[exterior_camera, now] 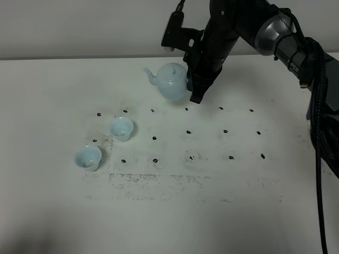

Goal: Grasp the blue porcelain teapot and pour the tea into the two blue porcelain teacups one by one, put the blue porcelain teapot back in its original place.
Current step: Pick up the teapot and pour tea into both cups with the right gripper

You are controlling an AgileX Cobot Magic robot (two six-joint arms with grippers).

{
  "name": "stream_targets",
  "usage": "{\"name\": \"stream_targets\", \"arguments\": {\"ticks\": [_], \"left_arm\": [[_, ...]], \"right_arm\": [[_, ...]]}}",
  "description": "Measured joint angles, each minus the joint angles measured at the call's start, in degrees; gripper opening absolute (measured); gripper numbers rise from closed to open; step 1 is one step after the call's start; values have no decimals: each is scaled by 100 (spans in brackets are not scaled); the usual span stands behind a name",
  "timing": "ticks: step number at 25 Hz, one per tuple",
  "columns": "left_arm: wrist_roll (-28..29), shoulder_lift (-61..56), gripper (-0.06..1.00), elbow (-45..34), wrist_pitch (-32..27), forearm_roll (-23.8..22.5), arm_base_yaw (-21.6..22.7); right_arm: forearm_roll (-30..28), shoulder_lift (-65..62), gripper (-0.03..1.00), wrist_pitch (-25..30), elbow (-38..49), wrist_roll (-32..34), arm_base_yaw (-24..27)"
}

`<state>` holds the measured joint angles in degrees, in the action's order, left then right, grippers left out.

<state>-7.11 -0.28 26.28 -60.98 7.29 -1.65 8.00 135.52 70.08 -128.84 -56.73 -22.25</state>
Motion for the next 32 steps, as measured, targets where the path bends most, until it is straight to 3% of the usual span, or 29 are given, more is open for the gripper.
{"name": "stream_targets", "arguments": {"ticks": [5,17,32], "left_arm": [[0,0,63,0,0,0,0],[0,0,63,0,0,0,0],[0,0,63,0,0,0,0]], "right_arm": [[67,-5,4,-161,0,-831,-141],[818,-254,4,-625,0,-927,-247],[926,-254,4,-624,0,-946,-565]]}}
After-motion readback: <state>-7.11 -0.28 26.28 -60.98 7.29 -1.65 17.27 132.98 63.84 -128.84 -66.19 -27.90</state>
